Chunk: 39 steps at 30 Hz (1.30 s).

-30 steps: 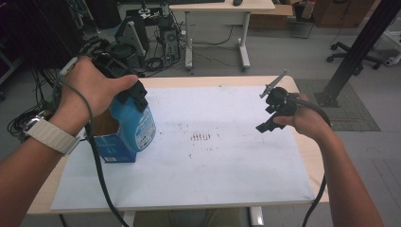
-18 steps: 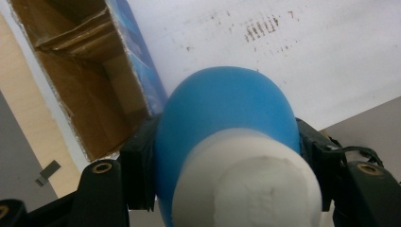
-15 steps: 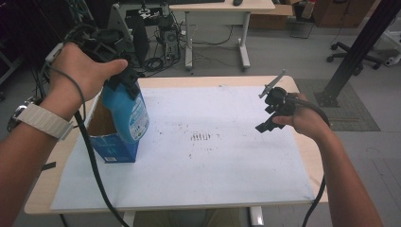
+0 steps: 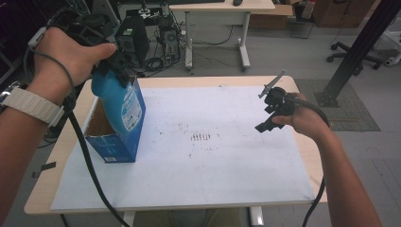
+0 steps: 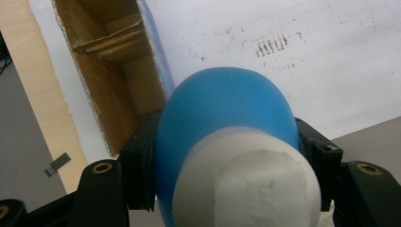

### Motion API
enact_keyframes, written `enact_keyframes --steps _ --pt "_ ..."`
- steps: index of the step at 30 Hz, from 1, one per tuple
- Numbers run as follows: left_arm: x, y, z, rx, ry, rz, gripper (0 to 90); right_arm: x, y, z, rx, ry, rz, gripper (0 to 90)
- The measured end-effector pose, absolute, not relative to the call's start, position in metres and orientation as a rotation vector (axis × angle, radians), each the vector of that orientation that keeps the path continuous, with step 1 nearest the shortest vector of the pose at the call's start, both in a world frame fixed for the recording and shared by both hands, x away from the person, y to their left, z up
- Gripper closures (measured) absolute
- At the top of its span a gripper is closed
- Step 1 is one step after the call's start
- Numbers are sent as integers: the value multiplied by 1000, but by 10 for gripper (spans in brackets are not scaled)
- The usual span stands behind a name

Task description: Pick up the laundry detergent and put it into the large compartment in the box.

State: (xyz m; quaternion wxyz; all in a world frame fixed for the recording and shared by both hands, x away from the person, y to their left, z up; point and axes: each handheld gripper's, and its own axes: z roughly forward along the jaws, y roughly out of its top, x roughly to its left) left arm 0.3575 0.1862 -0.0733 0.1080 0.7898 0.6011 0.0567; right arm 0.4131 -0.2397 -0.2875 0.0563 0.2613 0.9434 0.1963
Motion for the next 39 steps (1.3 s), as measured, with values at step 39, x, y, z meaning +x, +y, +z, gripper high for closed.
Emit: enact_keyframes --steps 39 --pt "384 230 -72 2174 1963 251 373 415 -241 -289 802 2863 575 125"
